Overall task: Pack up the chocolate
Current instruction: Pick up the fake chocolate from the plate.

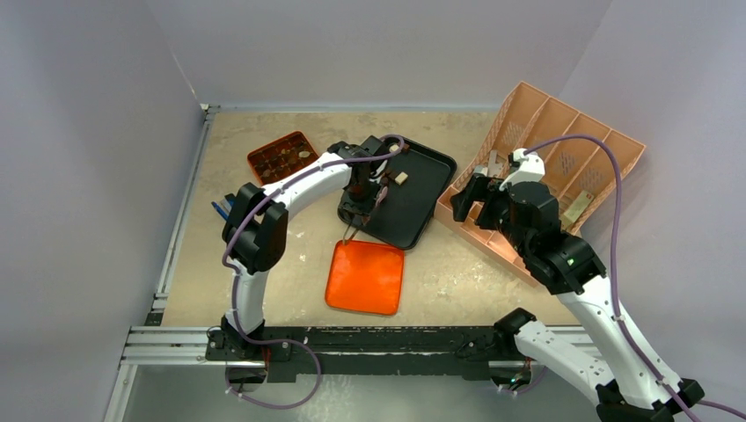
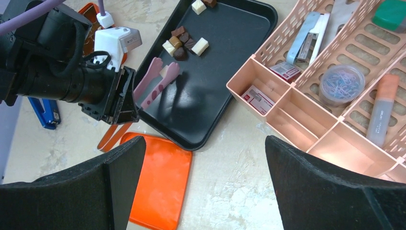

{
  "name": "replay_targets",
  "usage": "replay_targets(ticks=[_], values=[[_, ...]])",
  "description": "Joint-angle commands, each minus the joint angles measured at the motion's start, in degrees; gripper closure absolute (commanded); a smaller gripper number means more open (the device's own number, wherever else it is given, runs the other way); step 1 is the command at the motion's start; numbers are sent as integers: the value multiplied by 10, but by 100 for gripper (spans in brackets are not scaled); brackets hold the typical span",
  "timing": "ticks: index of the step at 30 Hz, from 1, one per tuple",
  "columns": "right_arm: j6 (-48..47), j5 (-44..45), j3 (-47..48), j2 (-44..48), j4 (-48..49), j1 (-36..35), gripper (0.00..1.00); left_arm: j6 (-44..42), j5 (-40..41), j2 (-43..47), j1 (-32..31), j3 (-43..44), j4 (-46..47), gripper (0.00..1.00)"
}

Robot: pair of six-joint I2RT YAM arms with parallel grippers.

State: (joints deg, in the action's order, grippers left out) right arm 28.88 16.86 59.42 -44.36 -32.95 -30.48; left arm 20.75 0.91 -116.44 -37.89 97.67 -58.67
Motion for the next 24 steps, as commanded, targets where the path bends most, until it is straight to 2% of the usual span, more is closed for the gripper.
replay_targets(ticks=[1,6,13,24], values=[[-3,2,16,-8,23,-2,4,-18,10,16,4,24,-10,62],[-7,2,21,-14,26,-2,4,-20,11,17,5,23,-9,63],[-6,5,23,-20,23,-2,4,-9,3,41,5,26,-4,77],[-6,4,17,-22,31,-2,4,29,20,118,23,32,-9,79]])
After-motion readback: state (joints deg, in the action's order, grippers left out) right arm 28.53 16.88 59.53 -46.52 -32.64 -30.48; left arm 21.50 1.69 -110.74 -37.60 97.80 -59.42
